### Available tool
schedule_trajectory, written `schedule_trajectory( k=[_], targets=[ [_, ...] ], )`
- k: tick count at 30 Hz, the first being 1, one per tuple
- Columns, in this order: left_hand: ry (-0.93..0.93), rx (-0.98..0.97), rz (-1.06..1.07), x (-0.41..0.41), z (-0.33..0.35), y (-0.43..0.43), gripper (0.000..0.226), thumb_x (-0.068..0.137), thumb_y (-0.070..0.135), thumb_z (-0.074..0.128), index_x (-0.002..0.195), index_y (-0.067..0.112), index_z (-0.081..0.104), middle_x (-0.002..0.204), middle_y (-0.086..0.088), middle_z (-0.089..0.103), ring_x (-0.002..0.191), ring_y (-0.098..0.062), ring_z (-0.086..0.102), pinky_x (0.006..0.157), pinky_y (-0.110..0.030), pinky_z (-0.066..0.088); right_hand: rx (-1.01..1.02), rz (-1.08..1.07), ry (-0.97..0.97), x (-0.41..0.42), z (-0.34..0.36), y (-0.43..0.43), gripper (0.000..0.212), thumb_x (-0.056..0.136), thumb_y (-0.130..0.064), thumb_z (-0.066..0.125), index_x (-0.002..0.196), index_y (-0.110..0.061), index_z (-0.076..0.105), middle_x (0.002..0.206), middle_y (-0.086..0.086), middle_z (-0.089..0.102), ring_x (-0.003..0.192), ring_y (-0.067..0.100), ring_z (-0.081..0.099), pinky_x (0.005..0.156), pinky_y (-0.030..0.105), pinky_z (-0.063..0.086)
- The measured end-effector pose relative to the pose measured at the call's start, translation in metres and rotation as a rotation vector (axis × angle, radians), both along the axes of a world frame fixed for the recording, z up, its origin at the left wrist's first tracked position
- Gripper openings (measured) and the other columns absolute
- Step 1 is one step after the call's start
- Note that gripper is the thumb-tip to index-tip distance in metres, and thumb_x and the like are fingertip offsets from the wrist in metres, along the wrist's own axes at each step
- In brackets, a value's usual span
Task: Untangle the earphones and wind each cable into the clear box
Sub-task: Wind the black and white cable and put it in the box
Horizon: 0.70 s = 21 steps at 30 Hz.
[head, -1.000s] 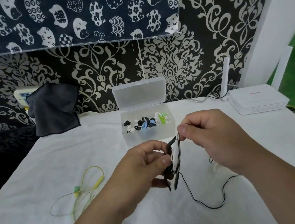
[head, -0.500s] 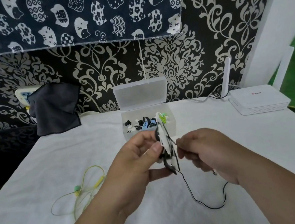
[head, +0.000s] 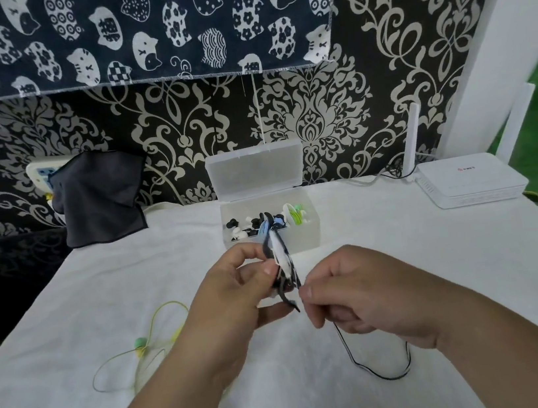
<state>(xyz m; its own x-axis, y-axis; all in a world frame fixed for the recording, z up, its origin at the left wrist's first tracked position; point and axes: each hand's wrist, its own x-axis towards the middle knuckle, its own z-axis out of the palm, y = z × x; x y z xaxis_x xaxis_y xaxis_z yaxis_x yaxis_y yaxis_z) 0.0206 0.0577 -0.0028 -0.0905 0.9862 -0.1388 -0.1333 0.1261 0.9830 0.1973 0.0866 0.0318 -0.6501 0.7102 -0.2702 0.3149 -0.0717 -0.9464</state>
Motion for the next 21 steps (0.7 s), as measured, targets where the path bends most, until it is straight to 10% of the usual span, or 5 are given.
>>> schedule_trajectory(
  k=[5, 21],
  targets=[
    [0.285, 0.032, -0.075, 0.002, -0.006, -0.001, 0.021, 0.095, 0.004, 0.059, 0.088, 0.022, 0.067, 0.082, -0.010, 0.068, 0.077, -0.018, 0.067, 0.076, -0.042, 0.060, 0.053, -0.257, 0.239, 0.010, 0.009, 0.010, 0.036, 0.095, -0.007, 0.055, 0.060, -0.011, 0.065, 0.047, 0.000, 0.033, 0.045, 0.014, 0.022, 0.043, 0.021, 0.018],
    [-0.189, 0.025, -0.294, 0.016, 0.005, -0.009, 0.022, 0.083, 0.016, 0.069, 0.104, 0.008, 0.068, 0.096, -0.019, 0.068, 0.080, -0.027, 0.063, 0.065, -0.038, 0.056, 0.196, -0.467, -0.116, 0.009, -0.015, 0.020, 0.041, 0.096, -0.025, 0.057, 0.056, -0.019, 0.062, 0.050, -0.010, 0.040, 0.054, 0.017, 0.037, 0.056, 0.031, 0.029]
  ],
)
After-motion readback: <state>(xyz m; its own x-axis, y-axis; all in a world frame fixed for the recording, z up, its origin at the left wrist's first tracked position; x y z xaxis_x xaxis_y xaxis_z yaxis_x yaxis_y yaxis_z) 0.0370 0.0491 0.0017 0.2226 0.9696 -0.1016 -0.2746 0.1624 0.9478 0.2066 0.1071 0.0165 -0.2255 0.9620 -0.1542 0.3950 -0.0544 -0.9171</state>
